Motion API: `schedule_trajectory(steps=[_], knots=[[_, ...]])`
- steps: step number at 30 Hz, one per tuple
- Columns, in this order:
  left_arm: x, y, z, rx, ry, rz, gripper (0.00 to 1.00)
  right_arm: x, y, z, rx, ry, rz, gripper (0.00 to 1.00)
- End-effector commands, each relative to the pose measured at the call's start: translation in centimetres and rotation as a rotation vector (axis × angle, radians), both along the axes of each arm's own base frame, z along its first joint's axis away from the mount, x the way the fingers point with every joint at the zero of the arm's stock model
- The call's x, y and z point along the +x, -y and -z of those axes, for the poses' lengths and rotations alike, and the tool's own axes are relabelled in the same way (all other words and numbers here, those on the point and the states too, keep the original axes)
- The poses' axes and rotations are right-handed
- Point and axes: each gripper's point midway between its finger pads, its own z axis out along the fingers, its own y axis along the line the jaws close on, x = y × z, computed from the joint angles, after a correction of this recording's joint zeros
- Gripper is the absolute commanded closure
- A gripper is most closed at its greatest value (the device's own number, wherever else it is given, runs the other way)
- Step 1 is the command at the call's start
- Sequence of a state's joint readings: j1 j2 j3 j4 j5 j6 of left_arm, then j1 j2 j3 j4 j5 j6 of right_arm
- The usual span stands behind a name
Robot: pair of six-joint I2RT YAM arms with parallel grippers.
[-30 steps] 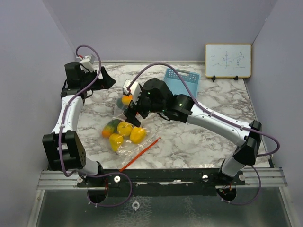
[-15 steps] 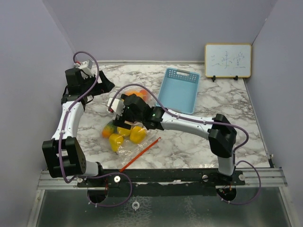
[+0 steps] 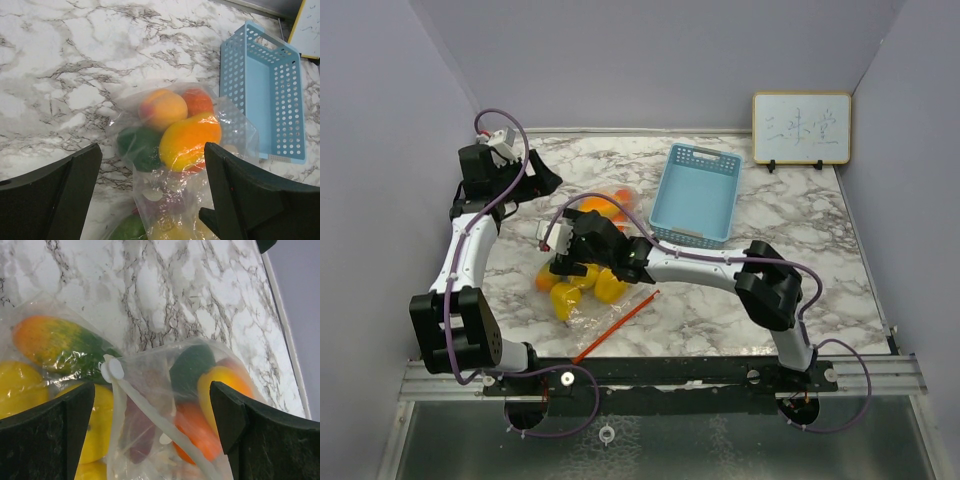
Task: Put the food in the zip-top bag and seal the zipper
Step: Zip the zipper food storage bag at the center of the board.
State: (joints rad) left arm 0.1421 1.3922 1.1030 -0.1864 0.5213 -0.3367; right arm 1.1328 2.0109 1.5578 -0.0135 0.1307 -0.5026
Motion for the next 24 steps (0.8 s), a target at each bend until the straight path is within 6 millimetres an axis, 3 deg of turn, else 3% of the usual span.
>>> schedule_trajectory(steps=[1,3,5,6,8,10,15,20,24], knots=[[0.9,-0.3,-0.4,-0.008,0.018,-0.011,0.15,0.6,-0.9,2.3,0.0,0.026,0.016,0.06],[1.0,-0.2,-0.2,-0.013,0.014,-0.009,0.15,1.2,-0.3,2.9,-0.005,0.035,0.057,0.17],[1.2,-0.1,-0.2,-0.024,0.011,-0.005,0.16,2.0,0.4,2.8,-0.002,0.06,0.118,0.46],[1.3,0.0,-0.2,-0.028,0.01,-0.001,0.17,2.4,0.6,2.5,0.005,0.073,0.149,0.55],[1.3,0.1,-0.5,-0.035,0.015,0.007,0.19,3.2,1.0,1.0,0.023,0.097,0.203,0.73],[1.2,0.2,-0.7,-0.033,0.019,0.015,0.2,3.7,1.4,-1.3,0.055,0.101,0.217,0.82],[-0.6,0.6,-1.6,0.031,0.092,0.077,0.24,6.1,4.0,-6.7,0.166,0.003,0.211,0.93],[-1.8,0.9,-1.4,0.105,0.144,0.155,0.26,8.8,7.6,-8.1,0.195,-0.233,0.161,0.94],[-1.9,1.7,-3.3,0.078,0.224,0.244,0.25,9.3,10.7,-9.3,0.24,-0.317,0.098,0.94]])
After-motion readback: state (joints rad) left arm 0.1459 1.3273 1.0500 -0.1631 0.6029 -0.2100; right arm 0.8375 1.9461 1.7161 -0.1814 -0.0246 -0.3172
